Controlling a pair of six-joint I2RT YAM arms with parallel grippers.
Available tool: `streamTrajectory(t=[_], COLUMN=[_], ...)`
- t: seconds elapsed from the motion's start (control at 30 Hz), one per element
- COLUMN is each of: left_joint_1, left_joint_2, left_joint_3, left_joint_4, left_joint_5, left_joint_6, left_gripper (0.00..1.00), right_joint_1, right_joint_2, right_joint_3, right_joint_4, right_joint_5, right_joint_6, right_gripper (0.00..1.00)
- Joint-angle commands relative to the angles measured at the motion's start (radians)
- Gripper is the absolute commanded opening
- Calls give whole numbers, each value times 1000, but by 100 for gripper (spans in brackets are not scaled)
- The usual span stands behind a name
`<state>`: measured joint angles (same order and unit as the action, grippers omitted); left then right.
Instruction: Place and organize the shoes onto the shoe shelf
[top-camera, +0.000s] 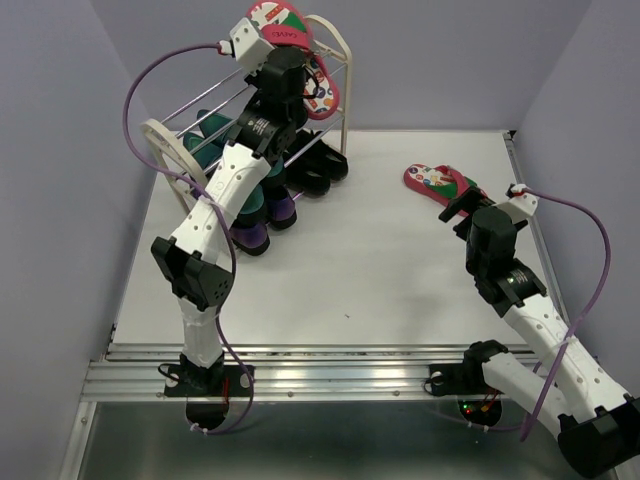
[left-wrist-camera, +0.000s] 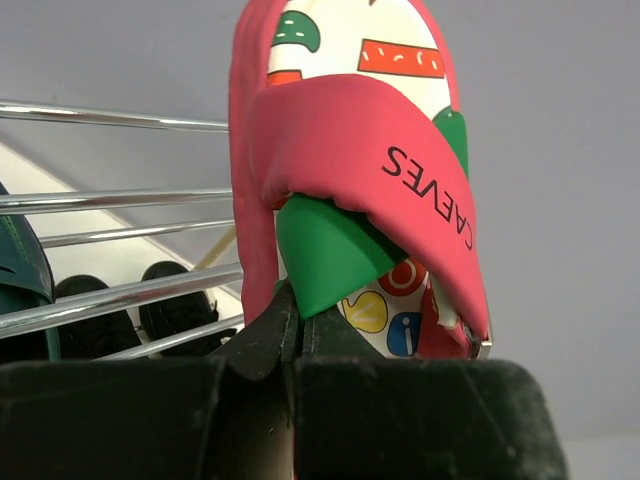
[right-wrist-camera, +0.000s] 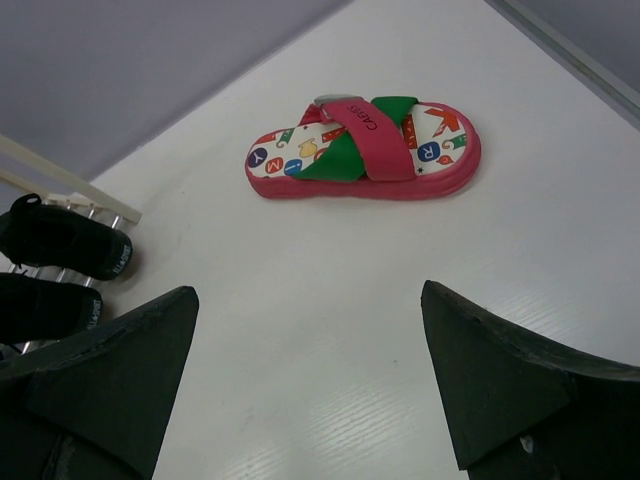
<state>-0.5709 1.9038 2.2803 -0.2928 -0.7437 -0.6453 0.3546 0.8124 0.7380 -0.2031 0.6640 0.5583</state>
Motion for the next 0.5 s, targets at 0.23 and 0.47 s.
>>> streamTrajectory(t=[0.23, 0.47], left_joint_1=[19, 25], left_joint_2=[-12, 1], left_joint_3=[28, 21], left_joint_4=[158, 127], left_joint_5=[-137, -171], left_joint_6=[-166, -195], left_gripper=[0, 0], right_joint_1=[-5, -5], right_joint_2=[-15, -9], right_joint_3=[12, 14], right_joint_4=[-5, -5], right_joint_5=[-9, -18], right_joint_6=[15, 20], right_gripper=[98, 98])
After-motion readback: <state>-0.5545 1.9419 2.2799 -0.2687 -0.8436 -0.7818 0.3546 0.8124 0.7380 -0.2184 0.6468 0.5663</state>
